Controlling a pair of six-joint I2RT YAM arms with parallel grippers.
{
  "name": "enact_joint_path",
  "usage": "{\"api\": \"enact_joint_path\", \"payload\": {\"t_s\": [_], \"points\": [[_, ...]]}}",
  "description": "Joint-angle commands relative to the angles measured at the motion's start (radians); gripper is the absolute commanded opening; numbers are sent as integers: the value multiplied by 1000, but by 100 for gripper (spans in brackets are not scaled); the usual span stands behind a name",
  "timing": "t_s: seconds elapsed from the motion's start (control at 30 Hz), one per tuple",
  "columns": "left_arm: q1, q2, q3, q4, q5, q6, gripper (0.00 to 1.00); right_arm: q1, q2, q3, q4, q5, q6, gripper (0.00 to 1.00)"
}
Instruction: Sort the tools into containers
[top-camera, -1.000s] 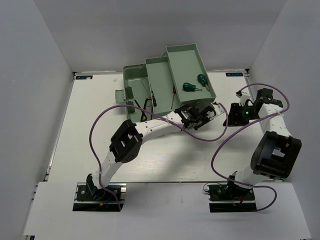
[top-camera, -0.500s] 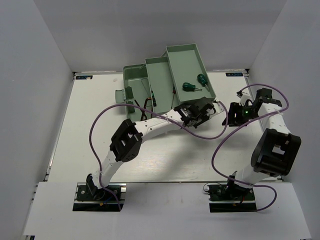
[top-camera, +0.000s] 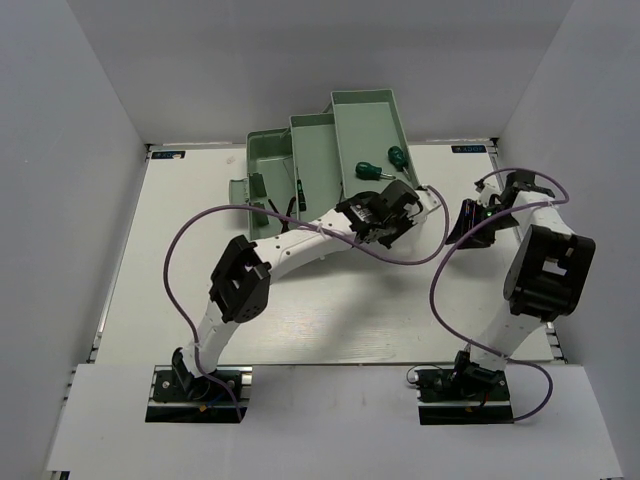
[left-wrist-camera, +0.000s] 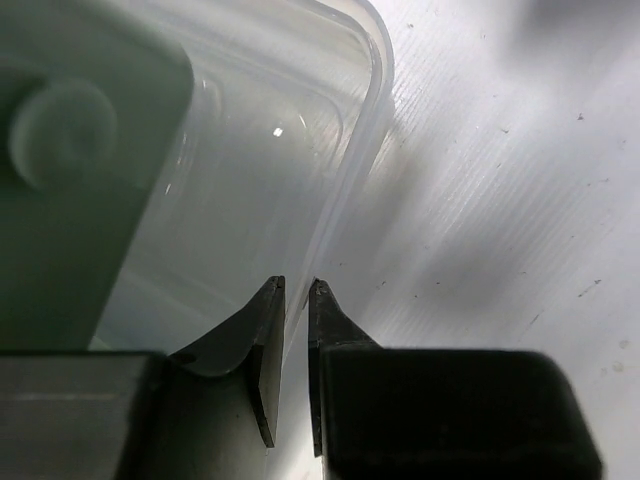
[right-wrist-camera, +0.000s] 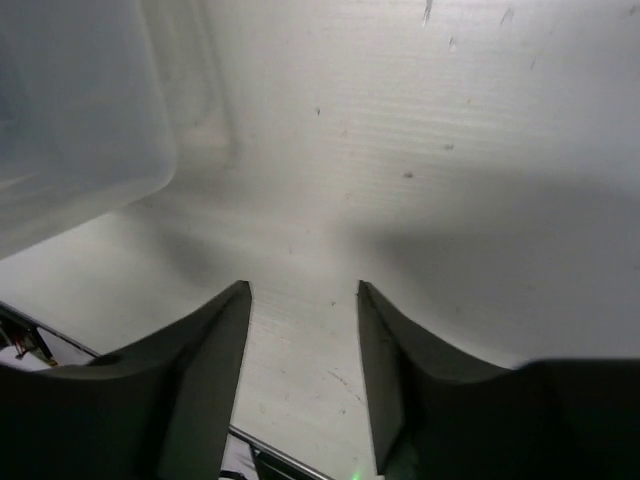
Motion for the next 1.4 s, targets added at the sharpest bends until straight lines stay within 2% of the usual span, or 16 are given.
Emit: {"api": "enact_joint_path", "payload": {"t_s": [0.0, 0.03, 0.17, 0.2, 0.37, 0.53, 0.7, 0.8, 0.83, 0.9, 0.97, 1.07, 1.17, 1.27, 1.3, 1.37], "points": [[19, -212, 56, 91, -13, -59, 0, 22, 80, 96, 12, 10, 57, 48], [19, -212, 56, 91, -13, -60, 0, 34, 97, 126, -3, 5, 61, 44], [28, -233, 56, 91, -4, -60, 0, 80, 198, 212, -13, -27, 81, 8], [28, -245, 56, 91, -4, -70, 0, 91, 206, 241, -16, -36, 77, 5], [28, -258, 56, 91, 16, -80, 0, 170, 286, 307, -43, -80, 57, 1], [28, -267, 65, 82, 27, -99, 0, 201, 382, 395, -34, -208, 49, 0], [28, -285, 45, 59, 13, -109, 0, 232, 412, 467, -22, -456, 63, 0], [28, -296, 36, 48, -9, -121, 31, 247, 406, 466, 38, -509, 97, 0], [28, -313, 36, 48, -9, -121, 48, 249, 404, 470, 39, -519, 101, 0], [28, -336, 36, 25, -33, -141, 57, 249, 403, 469, 39, -562, 103, 0], [28, -380, 48, 5, -56, -167, 82, 247, 393, 464, 39, -588, 104, 0], [28, -452, 36, -13, -101, -191, 94, 252, 383, 464, 35, -590, 101, 0], [28, -578, -4, -57, -232, -248, 97, 256, 373, 478, 29, -573, 98, 0], [56, -757, -145, -137, -504, -374, 100, 264, 341, 502, 15, -546, 82, 0], [95, -807, -270, -151, -598, -450, 100, 264, 326, 505, 18, -541, 80, 0], [151, -931, -404, -171, -631, -513, 100, 266, 303, 524, 22, -512, 78, 0]]}}
